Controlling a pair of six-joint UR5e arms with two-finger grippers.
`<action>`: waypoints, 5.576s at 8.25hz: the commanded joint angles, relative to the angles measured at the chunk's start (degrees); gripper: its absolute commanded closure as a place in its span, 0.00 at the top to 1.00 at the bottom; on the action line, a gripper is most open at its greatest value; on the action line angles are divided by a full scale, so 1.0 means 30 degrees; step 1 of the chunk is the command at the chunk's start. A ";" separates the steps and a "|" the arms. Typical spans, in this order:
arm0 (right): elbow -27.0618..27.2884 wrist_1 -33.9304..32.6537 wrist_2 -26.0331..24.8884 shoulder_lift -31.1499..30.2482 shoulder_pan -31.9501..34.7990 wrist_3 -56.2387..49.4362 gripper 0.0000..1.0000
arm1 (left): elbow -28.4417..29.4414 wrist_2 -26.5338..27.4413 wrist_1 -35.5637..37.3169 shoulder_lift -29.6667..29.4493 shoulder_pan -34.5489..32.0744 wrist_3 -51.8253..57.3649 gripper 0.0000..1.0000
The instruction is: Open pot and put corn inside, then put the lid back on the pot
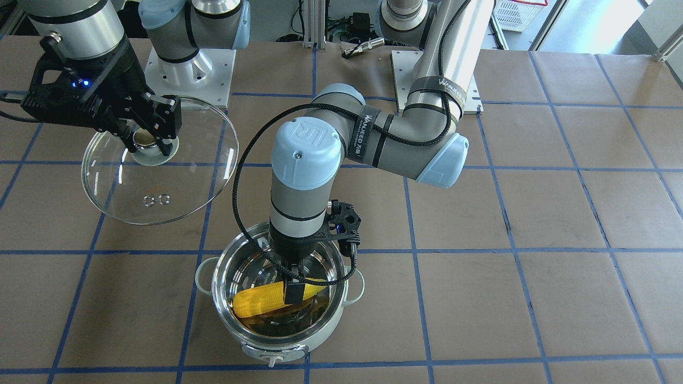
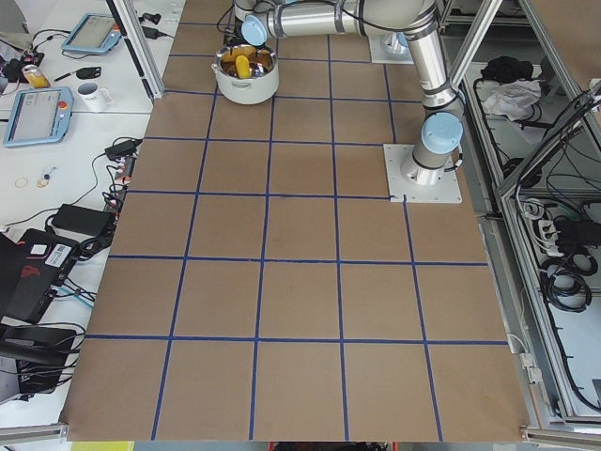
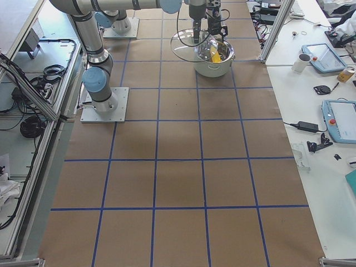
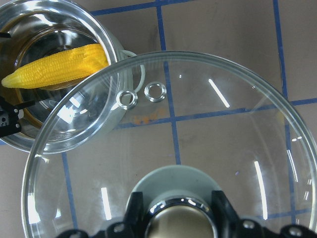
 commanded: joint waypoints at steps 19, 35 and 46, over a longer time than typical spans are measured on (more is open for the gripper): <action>-0.3807 -0.6055 -0.1022 0.8494 0.5433 0.8042 0.29 | -0.4977 0.2508 -0.6835 1.0525 0.7159 3.6153 1.00; -0.3661 -0.6494 -0.1523 0.9315 0.5433 0.7623 0.30 | -0.6478 0.2215 -0.6542 1.1788 0.7129 3.9497 1.00; -0.3486 -0.6904 -0.1582 0.9315 0.5433 0.7505 0.30 | -0.6507 0.1248 -0.6600 1.1786 0.7129 4.0175 1.00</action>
